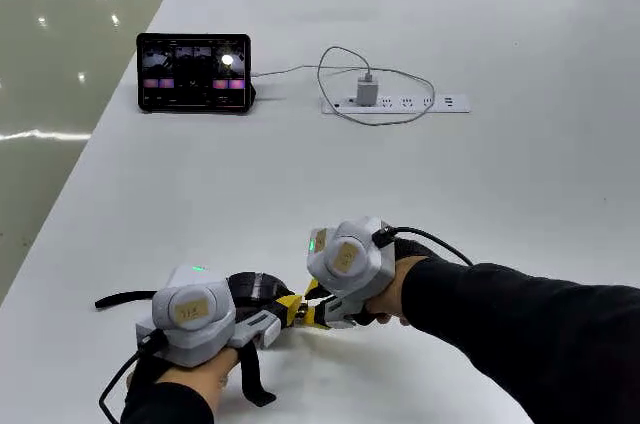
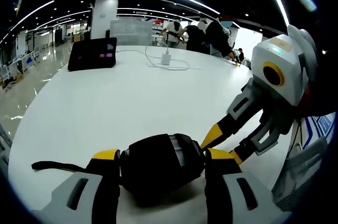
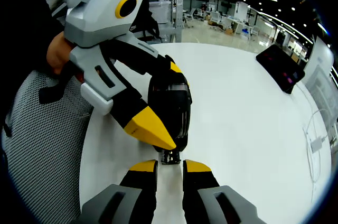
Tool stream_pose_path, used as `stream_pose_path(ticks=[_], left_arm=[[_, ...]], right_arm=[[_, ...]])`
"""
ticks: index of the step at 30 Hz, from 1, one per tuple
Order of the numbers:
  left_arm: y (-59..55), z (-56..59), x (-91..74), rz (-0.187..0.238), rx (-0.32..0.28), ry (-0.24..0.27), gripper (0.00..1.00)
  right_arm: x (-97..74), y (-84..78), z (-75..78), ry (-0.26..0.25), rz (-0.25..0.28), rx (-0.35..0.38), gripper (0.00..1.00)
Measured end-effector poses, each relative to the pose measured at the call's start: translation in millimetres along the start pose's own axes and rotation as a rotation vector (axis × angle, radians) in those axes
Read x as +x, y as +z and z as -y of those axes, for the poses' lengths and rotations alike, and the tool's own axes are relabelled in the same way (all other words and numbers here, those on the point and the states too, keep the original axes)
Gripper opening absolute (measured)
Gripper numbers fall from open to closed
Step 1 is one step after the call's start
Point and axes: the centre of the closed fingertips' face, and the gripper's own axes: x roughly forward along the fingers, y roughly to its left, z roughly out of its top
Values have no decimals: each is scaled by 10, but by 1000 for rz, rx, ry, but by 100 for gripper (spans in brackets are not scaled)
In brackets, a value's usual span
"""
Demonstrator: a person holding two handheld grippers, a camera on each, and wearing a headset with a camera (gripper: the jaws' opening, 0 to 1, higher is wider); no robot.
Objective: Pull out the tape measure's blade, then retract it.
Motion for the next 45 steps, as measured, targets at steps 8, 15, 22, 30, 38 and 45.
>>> stream_pose_path(ticks=[8,15,22,30,38,45], left_arm=[[47,32,-58,-14,71,-67,62],[12,27,-118,-35,108,-115,66],[-19,63,-167,-53,154,-163,75],[-24,31,-212,-46,125,-219,87],[-45,-47,-260,-63,184,-229,99],[-111,-102,-379,-87,187,-274,99]], right_arm=[[-133,-116,-23,-25,24,20,16],[-327,-154,41,-74,76,92,19],[-552,-325,51,-116,102,167,25],[-806,-568,-15,-163,131,231,29],[-962,-798,-87,-183,132,290,32],[-1129,-1008,-128,-199,139,331,38]])
